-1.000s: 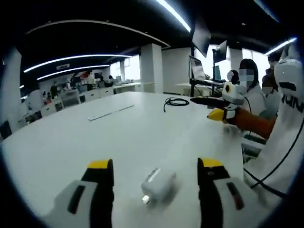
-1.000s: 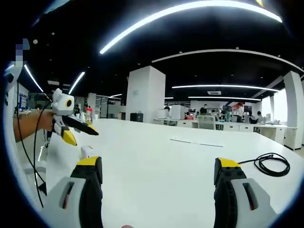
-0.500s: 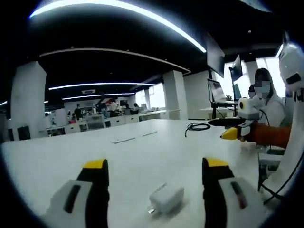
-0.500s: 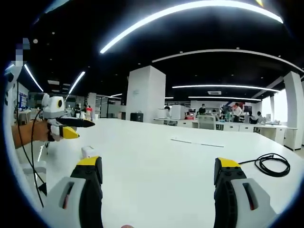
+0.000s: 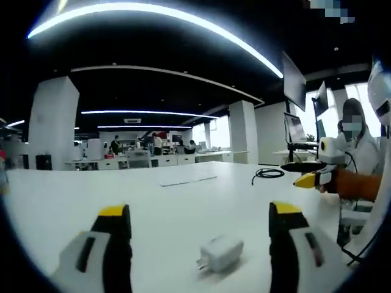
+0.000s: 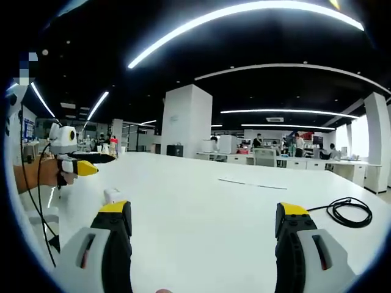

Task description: Plug the desk Type‑C cable into the charger adapter.

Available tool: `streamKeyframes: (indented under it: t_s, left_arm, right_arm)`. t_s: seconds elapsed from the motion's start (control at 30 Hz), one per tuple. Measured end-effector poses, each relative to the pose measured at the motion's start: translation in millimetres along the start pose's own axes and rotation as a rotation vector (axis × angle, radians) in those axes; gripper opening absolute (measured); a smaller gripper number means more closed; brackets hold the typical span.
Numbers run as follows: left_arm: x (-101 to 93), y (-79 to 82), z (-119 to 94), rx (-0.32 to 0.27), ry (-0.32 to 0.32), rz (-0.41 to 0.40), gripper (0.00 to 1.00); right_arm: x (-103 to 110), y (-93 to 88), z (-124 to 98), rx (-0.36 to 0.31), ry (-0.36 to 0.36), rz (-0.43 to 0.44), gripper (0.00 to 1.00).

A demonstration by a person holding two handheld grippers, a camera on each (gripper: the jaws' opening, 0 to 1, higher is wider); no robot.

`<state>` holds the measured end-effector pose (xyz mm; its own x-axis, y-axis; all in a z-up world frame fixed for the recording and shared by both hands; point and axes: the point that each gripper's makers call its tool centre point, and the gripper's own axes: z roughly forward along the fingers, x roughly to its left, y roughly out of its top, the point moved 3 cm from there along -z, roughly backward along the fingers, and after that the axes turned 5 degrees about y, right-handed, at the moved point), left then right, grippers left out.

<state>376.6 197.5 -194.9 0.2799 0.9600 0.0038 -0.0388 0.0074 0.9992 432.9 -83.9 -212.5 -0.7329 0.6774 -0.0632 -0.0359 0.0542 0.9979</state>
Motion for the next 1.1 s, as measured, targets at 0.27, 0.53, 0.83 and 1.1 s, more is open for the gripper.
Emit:
streamKeyframes:
  t_s: [0.27, 0.53, 0.83, 1.1]
  left_arm:
    - [-1.0, 0.1, -1.9, -0.003, 0.02, 0.003, 1.0]
    - [-0.2, 2.6, -2.1, -0.027, 0.03, 0.007, 1.0]
    - [-1.2, -1.0, -3.6, -0.001, 0.031, 0.017, 1.0]
    - [-0.5, -0.6, -4.1, -0.001, 0.032, 0.015, 1.0]
  right_arm:
    - [-3.7, 2.0, -2.2, -0.007, -0.021, -0.002, 1.0]
    - [-9.2, 1.7, -3.0, -0.011, -0.028, 0.002, 1.0]
    - [-7.5, 1.1, -3.3, -0.012, -0.02, 0.003, 1.0]
    - [-16.2, 0.5, -8.8, -0.015, -0.048, 0.001, 1.0]
